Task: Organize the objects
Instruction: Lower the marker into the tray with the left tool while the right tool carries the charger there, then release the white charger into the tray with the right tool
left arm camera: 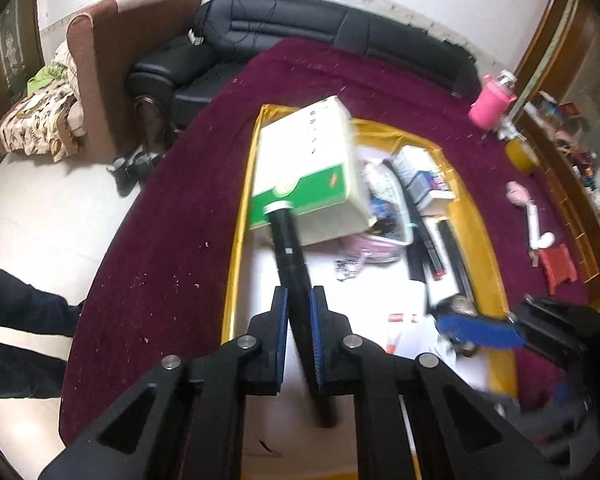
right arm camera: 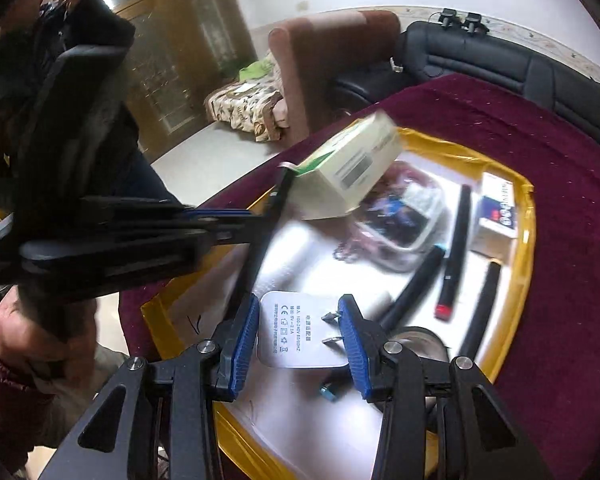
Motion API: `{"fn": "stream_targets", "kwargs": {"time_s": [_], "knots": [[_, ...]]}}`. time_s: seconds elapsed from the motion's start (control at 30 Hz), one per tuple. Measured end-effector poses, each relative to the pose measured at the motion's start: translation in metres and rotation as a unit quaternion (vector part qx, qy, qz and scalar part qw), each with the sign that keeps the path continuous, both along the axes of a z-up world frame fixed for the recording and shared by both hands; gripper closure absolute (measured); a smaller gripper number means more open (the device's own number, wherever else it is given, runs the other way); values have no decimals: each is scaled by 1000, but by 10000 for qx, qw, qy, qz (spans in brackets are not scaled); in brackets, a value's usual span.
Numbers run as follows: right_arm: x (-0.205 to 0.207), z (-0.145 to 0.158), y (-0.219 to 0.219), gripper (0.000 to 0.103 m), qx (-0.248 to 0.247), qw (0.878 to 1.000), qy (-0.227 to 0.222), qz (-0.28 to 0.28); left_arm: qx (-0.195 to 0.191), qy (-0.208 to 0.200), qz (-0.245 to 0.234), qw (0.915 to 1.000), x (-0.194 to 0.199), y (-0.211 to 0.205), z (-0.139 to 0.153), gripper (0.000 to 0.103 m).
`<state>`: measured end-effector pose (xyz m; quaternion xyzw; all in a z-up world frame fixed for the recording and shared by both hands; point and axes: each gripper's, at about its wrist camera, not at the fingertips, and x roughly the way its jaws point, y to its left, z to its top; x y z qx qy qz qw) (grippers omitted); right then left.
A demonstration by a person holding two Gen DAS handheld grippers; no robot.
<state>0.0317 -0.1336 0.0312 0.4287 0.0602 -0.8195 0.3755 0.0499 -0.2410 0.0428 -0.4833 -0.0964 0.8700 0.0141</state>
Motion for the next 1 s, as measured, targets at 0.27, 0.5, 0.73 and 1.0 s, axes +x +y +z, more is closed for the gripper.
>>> {"fn": "stream_targets", "kwargs": {"time_s": [0.27,0.5,0.73,1.0], "knots": [[6,-5,-27,57,100,9996,80,256,156,-192,-10,9997,2,-4,-17,92],[12,-16,-38,55,268,9985,221,417,307,215,117,9992,8,-18,7,63],[5,10,0,35,-250,9997,73,29,343,393,-41,9986,-1,-3,19,40],[-5,28,63,28,-586,9942,170,-881,899,317,-384,9947,-38,26,14,40]]}}
